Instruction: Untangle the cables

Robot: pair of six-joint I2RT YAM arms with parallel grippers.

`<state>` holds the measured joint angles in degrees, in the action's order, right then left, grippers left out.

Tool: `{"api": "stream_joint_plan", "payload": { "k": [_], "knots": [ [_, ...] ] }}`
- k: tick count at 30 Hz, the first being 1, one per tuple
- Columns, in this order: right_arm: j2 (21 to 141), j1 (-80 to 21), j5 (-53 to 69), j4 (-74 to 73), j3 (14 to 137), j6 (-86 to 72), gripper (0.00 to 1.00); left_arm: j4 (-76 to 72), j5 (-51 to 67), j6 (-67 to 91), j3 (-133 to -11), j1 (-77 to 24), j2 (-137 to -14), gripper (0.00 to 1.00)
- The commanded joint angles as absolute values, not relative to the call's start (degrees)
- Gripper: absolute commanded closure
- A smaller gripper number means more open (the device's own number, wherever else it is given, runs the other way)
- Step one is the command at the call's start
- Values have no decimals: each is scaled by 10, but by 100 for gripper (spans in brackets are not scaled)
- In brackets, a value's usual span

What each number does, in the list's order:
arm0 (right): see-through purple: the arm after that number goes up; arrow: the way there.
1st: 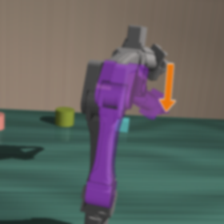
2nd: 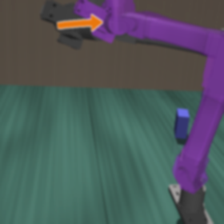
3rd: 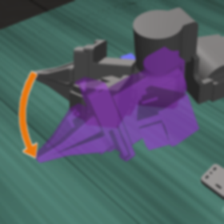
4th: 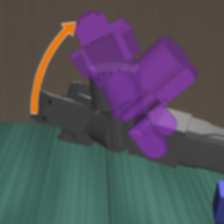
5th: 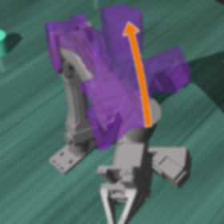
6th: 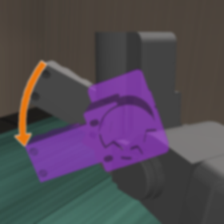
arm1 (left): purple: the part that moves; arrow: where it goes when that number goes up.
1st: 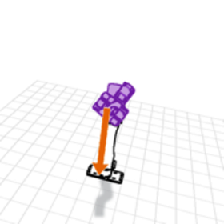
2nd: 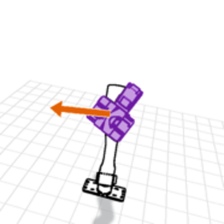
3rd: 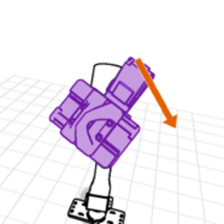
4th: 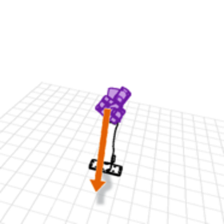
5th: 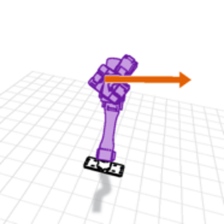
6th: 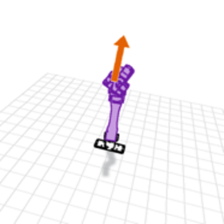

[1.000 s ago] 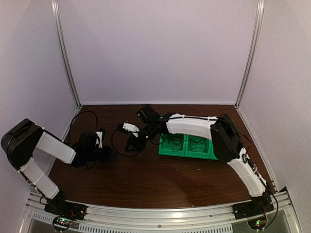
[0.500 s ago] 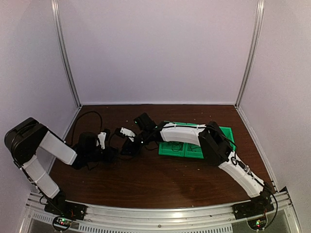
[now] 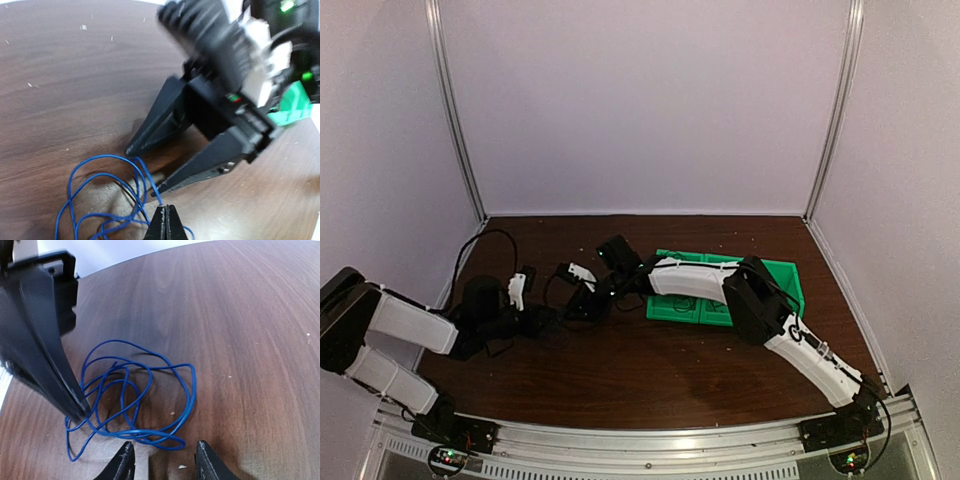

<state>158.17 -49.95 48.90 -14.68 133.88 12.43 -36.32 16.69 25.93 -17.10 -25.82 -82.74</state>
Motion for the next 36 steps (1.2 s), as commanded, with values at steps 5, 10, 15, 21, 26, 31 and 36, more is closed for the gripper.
{"api": "stream_joint_plan", "payload": {
  "k": [5, 10, 15, 21, 26, 31, 36],
  "knots": [
    [1602, -488, 562, -105, 1362, 101, 64, -229, 51, 299, -154, -256, -697, 100],
    [1617, -490, 531, -63, 1384, 68, 75, -169, -28, 299, -198, -250, -705, 82],
    [1633, -491, 508, -66, 1411, 63, 69, -162, -34, 282, -243, -241, -778, 67],
    [1638, -491, 513, -67, 1418, 62, 87, -184, 0, 266, -295, -236, -877, 69],
    [1642, -491, 519, -74, 1427, 66, 100, -191, 26, 255, -311, -235, -914, 76],
    [1640, -491, 526, -81, 1425, 69, 100, -228, 30, 252, -313, -233, -944, 83],
    [1615, -490, 547, -113, 1413, 72, 100, -248, 35, 247, -333, -232, -990, 95]
  ]
}}
